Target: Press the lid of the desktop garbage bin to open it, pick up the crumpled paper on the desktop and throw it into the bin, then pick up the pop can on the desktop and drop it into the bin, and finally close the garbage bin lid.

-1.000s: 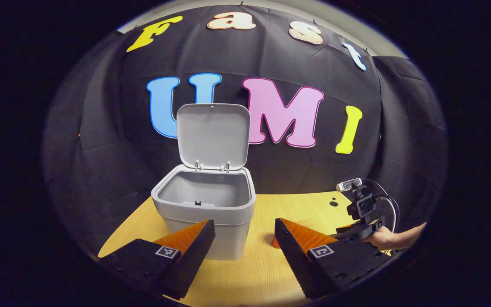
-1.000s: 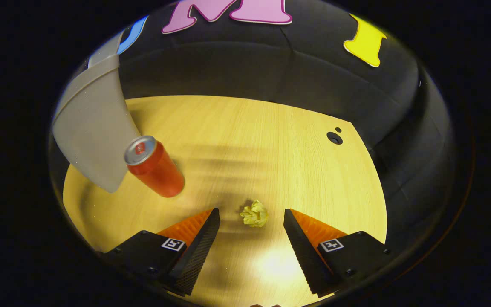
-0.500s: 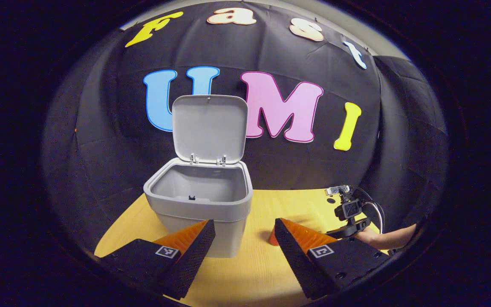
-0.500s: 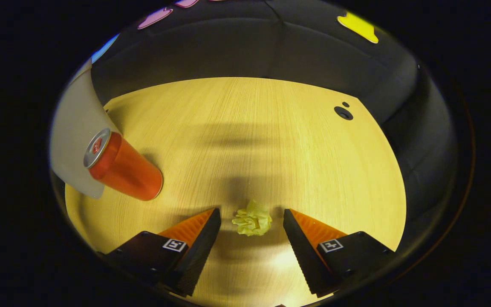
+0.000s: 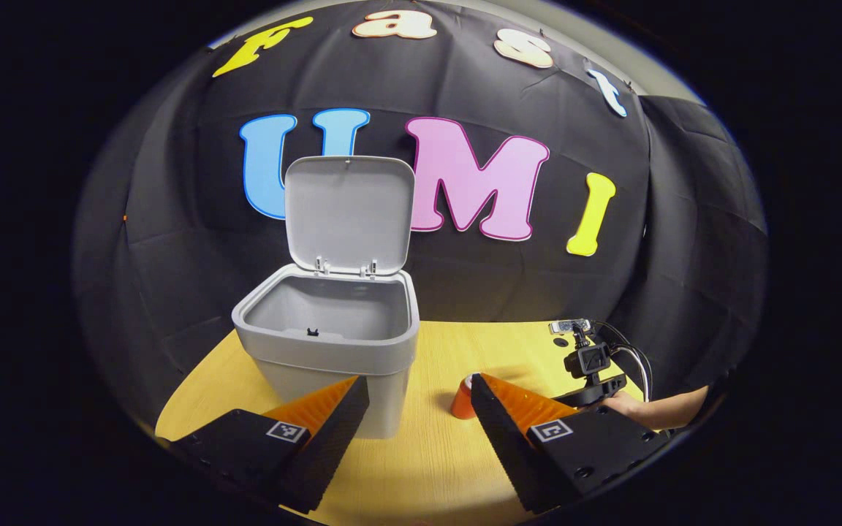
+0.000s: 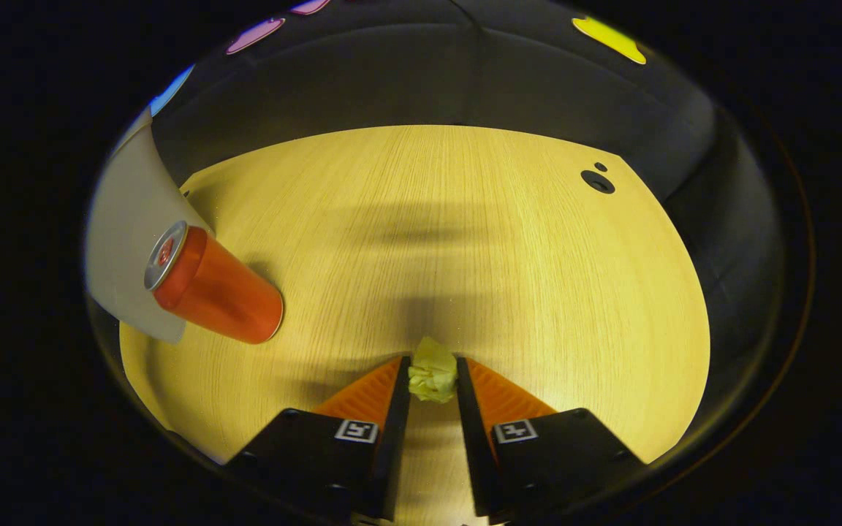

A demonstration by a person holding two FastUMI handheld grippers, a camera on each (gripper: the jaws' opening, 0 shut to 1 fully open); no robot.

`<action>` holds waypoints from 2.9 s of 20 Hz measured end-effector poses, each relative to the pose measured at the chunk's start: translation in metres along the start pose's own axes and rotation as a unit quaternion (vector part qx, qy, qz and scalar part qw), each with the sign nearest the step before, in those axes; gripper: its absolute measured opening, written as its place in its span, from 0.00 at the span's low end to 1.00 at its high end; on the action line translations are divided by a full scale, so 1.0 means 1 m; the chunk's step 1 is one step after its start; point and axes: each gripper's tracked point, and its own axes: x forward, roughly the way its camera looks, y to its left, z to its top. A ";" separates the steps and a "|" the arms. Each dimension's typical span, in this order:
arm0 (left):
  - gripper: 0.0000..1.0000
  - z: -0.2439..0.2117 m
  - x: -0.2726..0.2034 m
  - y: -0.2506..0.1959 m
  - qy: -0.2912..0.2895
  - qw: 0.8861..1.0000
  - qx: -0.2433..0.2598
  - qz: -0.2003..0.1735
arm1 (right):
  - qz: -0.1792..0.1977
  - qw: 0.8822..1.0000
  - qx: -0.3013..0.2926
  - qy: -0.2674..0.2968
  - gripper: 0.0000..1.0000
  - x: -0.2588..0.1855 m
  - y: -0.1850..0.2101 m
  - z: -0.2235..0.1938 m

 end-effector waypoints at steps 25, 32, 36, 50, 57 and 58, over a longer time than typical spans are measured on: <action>0.95 0.028 -0.064 0.072 -0.063 0.995 0.007 0.077 | 0.276 0.911 -0.143 -0.270 0.39 -0.252 0.299 0.202; 0.95 0.016 -0.093 0.105 -0.061 0.990 -0.017 0.127 | 0.319 0.892 -0.200 -0.251 0.39 -0.250 0.390 0.183; 0.95 0.006 -0.100 0.110 -0.053 0.988 -0.022 0.141 | 0.323 0.892 -0.201 -0.242 0.42 -0.240 0.403 0.178; 0.95 -0.051 -0.032 0.038 -0.034 0.999 0.004 0.036 | 0.175 0.917 -0.128 -0.336 0.96 -0.247 0.247 0.219; 0.95 -0.108 0.059 -0.027 -0.017 0.998 0.050 -0.045 | 0.020 0.909 -0.083 -0.408 0.96 -0.256 0.096 0.220; 0.95 -0.118 0.072 -0.035 -0.014 0.997 0.058 -0.052 | -0.003 0.908 -0.082 -0.411 0.96 -0.255 0.072 0.215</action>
